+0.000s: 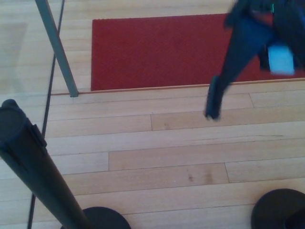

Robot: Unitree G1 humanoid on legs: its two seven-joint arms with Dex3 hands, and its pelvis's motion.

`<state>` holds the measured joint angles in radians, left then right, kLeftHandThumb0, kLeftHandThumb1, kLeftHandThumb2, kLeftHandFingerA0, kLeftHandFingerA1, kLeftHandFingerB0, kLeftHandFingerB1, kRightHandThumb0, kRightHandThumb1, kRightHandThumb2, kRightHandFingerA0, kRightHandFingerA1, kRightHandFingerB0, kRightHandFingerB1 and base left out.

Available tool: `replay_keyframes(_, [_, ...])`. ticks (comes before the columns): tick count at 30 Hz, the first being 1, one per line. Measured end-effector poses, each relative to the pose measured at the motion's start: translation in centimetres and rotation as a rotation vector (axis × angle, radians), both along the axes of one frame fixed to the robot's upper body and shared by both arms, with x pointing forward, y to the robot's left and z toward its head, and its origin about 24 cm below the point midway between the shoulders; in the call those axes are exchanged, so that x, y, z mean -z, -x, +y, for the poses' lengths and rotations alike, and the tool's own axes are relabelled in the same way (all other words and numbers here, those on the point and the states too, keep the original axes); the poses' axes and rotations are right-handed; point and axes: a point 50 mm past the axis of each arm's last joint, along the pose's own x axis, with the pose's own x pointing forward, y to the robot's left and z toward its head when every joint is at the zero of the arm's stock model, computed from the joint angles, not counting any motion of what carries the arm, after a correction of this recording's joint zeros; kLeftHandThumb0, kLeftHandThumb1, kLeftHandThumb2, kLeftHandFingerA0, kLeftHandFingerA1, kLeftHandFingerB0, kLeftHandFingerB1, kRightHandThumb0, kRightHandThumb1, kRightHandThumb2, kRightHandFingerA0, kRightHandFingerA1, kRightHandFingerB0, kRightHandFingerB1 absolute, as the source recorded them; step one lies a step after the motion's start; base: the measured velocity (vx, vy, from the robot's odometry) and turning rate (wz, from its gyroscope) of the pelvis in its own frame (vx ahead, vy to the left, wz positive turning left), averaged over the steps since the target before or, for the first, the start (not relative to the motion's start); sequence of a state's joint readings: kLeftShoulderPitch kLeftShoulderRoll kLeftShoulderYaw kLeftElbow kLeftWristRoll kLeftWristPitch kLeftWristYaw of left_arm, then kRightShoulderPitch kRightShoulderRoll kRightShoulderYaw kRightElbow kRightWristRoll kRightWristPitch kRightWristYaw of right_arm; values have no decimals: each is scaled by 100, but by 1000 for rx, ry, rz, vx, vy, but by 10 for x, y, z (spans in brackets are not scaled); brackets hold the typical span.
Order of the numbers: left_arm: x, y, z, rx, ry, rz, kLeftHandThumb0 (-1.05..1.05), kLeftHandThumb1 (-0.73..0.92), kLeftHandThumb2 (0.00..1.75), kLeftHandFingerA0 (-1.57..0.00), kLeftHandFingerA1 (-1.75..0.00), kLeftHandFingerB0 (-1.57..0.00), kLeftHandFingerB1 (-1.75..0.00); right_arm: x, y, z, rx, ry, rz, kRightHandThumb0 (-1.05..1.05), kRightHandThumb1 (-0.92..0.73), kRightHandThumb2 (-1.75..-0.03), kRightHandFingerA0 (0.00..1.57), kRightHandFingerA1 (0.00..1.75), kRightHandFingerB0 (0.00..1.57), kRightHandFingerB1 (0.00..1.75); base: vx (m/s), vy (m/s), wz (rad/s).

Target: The robot walks towards a pair of stanchion kept in front of it and uses the right hand to grab on the strap of the right stanchion that is being connected to the left stanchion. After removing it from the stanchion on the left, it releases the strap and lets it retract back to the stanchion on the right.

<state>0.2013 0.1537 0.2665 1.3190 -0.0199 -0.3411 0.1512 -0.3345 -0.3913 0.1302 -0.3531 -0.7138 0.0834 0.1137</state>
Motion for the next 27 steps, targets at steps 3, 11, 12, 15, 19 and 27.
replay_keyframes(3, [0,-1,-1,2,2,-2,-38,6,175,-151,-107,-127,-116,19,2,-8,27,26,76,-20,-60,-87,90,147,91,106,0,0,0])
replay_keyframes(11, [1,-5,-2,7,5,-12,-17,8,175,-150,-110,-125,-117,104,15,-61,179,183,438,-25,-67,-75,85,115,91,84,0,0,0])
replay_keyframes(12, [1,-9,-3,9,6,-20,-17,8,175,-150,-110,-125,-117,126,19,-86,253,240,548,-25,-67,-75,85,115,91,84,0,0,0])
replay_keyframes(15, [1,-10,-3,11,6,-24,-18,9,175,-148,-111,-123,-120,141,23,-105,308,279,628,-27,-66,-65,79,96,87,77,0,0,0])
replay_keyframes(19, [1,-13,-3,13,6,-31,-24,9,175,-147,-110,-121,-120,163,35,-141,408,346,762,-30,-74,-66,71,124,71,72,0,0,0])
replay_keyframes(27, [1,-15,-3,17,6,-35,-10,7,175,-154,-107,-132,-116,183,60,-205,588,442,934,-27,-70,-67,74,121,70,71,0,0,0])
